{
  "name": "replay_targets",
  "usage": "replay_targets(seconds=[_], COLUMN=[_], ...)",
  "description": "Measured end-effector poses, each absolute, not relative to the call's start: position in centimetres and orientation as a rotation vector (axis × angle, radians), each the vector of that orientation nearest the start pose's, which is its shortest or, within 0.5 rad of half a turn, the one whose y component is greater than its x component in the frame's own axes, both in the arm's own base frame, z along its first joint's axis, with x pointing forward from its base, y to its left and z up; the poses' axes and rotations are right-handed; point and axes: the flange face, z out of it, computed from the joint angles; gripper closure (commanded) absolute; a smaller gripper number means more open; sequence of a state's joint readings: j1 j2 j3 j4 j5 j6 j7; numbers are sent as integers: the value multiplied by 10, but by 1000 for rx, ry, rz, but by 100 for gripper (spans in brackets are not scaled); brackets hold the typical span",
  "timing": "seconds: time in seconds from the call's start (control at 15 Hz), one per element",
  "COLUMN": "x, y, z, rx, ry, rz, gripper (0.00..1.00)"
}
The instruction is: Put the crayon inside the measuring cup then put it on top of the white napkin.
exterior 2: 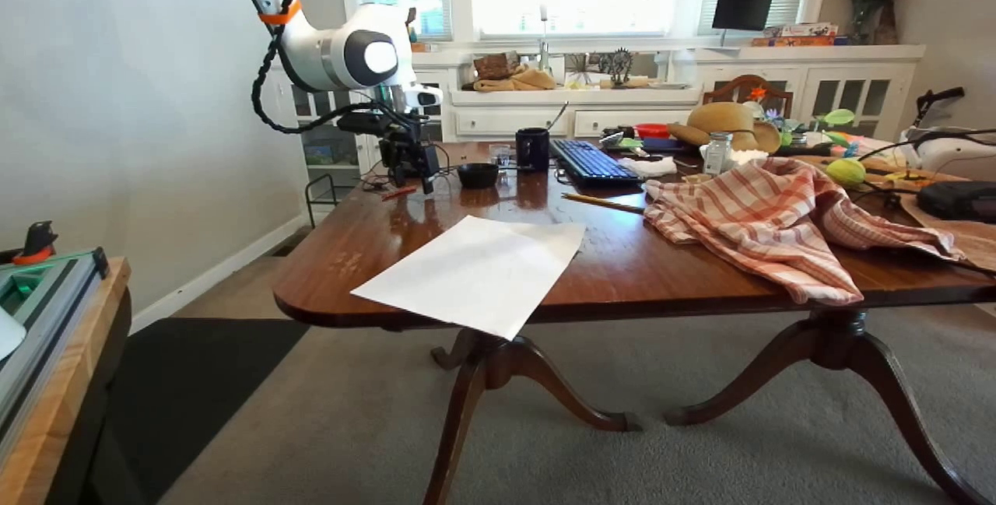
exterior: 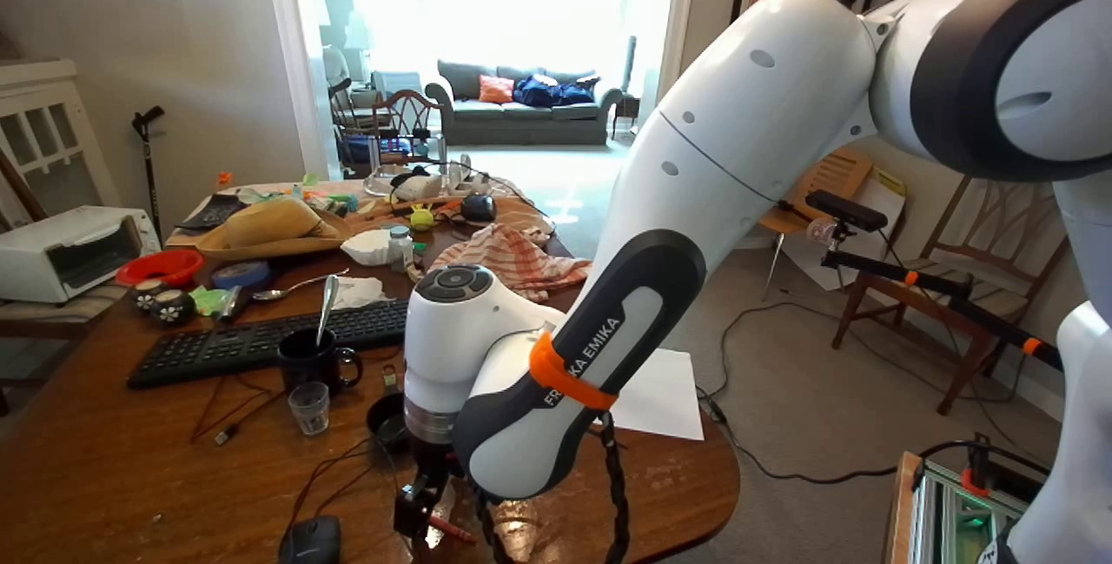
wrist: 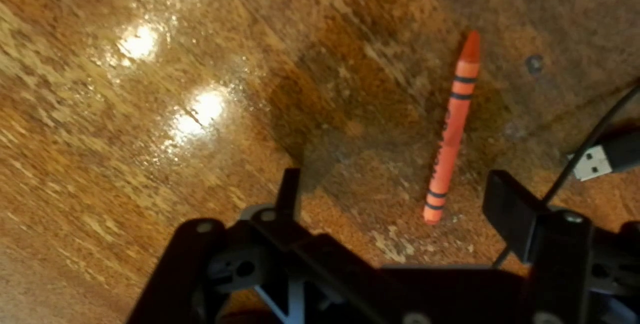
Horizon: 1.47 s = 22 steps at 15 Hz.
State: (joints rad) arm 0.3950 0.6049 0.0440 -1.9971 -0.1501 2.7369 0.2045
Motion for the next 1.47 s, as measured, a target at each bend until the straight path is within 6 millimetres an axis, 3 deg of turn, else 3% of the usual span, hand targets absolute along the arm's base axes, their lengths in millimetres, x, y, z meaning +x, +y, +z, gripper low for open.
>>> replay_targets(seconds=[0.13, 0.2, 0.27, 0.33, 0.67, 1.0, 1.07, 1.13, 1.27, 1.47], x=[555, 555, 555, 554, 551, 548, 547, 547, 545, 543], y=[268, 268, 269, 269, 274, 277, 278, 279, 281, 283], z=[165, 164, 164, 165, 168, 169, 169, 170, 172, 174], rx=[-3083, -3084, -3084, -3085, -3086, -3091, -3091, -3090, -3091, -3095], ry=[-561, -563, -564, -565, -577, -589, -592, -595, -601, -608], rz=[-218, -211, -208, -204, -184, -153, -148, -147, -139, -118], gripper=[31, 33, 27, 33, 36, 53, 63, 61, 73, 71])
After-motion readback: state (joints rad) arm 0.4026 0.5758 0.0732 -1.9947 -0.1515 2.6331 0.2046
